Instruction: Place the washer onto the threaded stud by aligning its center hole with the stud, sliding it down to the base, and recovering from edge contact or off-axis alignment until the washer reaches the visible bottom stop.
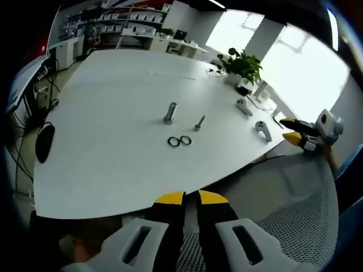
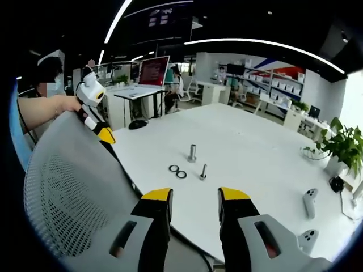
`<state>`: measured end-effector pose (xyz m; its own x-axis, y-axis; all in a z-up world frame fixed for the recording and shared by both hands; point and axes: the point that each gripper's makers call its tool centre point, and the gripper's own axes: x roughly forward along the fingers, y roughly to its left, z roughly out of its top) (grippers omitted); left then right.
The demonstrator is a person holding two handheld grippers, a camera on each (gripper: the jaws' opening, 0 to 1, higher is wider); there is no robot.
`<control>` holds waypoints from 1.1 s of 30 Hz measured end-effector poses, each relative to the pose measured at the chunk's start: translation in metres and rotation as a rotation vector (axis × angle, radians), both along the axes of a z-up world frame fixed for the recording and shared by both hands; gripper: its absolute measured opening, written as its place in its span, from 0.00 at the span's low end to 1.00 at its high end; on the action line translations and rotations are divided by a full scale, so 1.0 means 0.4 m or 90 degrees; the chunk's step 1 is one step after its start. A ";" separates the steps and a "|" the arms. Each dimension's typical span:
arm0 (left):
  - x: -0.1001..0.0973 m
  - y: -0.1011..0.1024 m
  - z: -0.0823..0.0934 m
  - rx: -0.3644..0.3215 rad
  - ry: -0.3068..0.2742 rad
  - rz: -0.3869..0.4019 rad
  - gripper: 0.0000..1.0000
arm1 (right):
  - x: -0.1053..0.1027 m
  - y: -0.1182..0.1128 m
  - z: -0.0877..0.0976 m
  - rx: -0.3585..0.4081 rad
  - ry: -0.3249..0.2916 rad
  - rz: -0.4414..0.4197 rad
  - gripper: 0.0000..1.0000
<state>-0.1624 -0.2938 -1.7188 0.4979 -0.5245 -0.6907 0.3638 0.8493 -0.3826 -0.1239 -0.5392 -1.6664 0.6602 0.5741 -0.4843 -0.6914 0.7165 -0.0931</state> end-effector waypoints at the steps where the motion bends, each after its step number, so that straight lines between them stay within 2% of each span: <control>1: 0.001 0.000 0.002 -0.004 -0.001 0.002 0.05 | -0.001 0.001 -0.002 0.000 0.005 0.001 0.33; 4: 0.005 -0.003 0.012 -0.011 -0.017 0.000 0.06 | -0.003 0.003 -0.005 -0.001 0.008 0.005 0.33; 7: 0.010 0.008 0.012 -0.002 -0.026 0.012 0.06 | -0.009 0.009 -0.010 -0.004 0.016 0.018 0.33; 10: 0.016 0.006 0.020 0.008 -0.045 -0.002 0.05 | -0.015 0.013 -0.016 -0.005 0.026 0.028 0.33; 14: 0.023 0.018 0.020 0.042 -0.061 -0.002 0.05 | -0.014 0.008 -0.017 -0.003 0.030 0.020 0.33; 15: 0.024 0.032 0.015 0.062 -0.053 0.008 0.05 | -0.014 0.008 -0.018 -0.004 0.030 0.021 0.33; 16: 0.028 0.046 0.011 0.098 -0.054 -0.004 0.05 | -0.015 0.008 -0.018 -0.004 0.032 0.023 0.33; 17: 0.029 0.048 0.010 0.128 -0.061 -0.027 0.05 | -0.016 0.009 -0.018 -0.002 0.033 0.023 0.33; 20: 0.026 0.069 -0.004 0.267 -0.060 -0.134 0.03 | -0.014 0.005 -0.018 -0.002 0.032 0.019 0.33; 21: 0.027 0.070 -0.005 0.281 -0.062 -0.150 0.00 | -0.014 0.004 -0.018 -0.001 0.032 0.017 0.33; 22: 0.024 0.061 -0.008 0.298 -0.059 -0.197 0.00 | -0.013 0.002 -0.018 0.000 0.032 0.014 0.33; 24: 0.037 0.047 -0.006 0.300 -0.067 -0.222 0.00 | -0.013 0.002 -0.018 0.000 0.032 0.014 0.33; 26: 0.054 0.019 0.000 0.278 -0.079 -0.251 0.00 | -0.013 0.002 -0.018 0.000 0.033 0.013 0.33; 28: 0.082 0.002 0.006 0.285 -0.107 -0.291 0.00 | -0.013 0.002 -0.021 -0.002 0.036 0.013 0.33; 29: 0.093 -0.007 0.006 0.294 -0.117 -0.328 0.02 | -0.012 0.000 -0.021 -0.002 0.038 0.011 0.33; 31: 0.111 -0.016 0.001 0.309 -0.119 -0.387 0.07 | -0.010 -0.003 -0.023 -0.004 0.041 0.005 0.33; 33: 0.135 -0.024 -0.005 0.312 -0.120 -0.422 0.11 | -0.008 -0.007 -0.028 -0.007 0.046 -0.003 0.33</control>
<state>-0.1085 -0.3033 -1.7209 0.3231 -0.4113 -0.8523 0.8659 0.4919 0.0909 -0.1271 -0.5422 -1.6775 0.6259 0.5652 -0.5374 -0.6932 0.7189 -0.0513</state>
